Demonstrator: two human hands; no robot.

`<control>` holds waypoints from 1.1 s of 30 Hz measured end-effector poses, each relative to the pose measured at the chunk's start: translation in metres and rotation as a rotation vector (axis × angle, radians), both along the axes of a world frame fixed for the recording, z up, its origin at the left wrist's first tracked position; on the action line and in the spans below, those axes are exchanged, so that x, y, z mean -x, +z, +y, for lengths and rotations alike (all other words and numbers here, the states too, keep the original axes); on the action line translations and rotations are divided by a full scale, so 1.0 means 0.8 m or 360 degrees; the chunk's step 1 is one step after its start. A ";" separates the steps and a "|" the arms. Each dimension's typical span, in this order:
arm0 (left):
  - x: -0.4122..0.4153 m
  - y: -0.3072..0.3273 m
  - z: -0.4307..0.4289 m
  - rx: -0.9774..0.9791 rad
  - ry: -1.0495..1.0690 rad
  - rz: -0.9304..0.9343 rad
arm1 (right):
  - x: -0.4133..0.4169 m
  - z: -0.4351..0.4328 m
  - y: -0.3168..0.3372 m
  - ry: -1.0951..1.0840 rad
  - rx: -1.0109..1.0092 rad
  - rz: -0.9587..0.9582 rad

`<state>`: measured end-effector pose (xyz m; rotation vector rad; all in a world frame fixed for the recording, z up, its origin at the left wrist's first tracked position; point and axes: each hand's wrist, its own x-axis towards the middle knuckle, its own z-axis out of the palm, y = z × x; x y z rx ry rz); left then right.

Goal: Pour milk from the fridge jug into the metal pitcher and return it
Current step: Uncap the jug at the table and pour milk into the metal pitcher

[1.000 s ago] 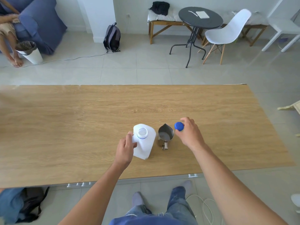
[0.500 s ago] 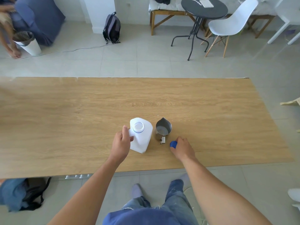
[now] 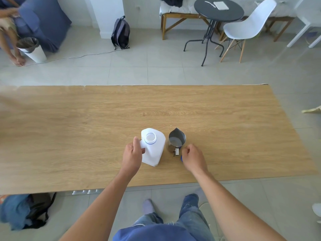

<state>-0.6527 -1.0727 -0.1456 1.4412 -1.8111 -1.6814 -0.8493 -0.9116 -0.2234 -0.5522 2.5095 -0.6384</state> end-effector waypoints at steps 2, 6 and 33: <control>0.000 -0.001 0.000 -0.0002 -0.0005 0.0012 | -0.012 -0.003 0.004 -0.0126 0.0152 -0.0184; -0.001 -0.006 0.000 -0.0013 -0.0003 0.0041 | -0.026 -0.016 0.001 -0.0280 0.0450 -0.0780; 0.027 0.020 -0.075 0.0727 -0.1211 -0.0367 | -0.033 -0.016 -0.006 0.0165 0.0049 -0.0311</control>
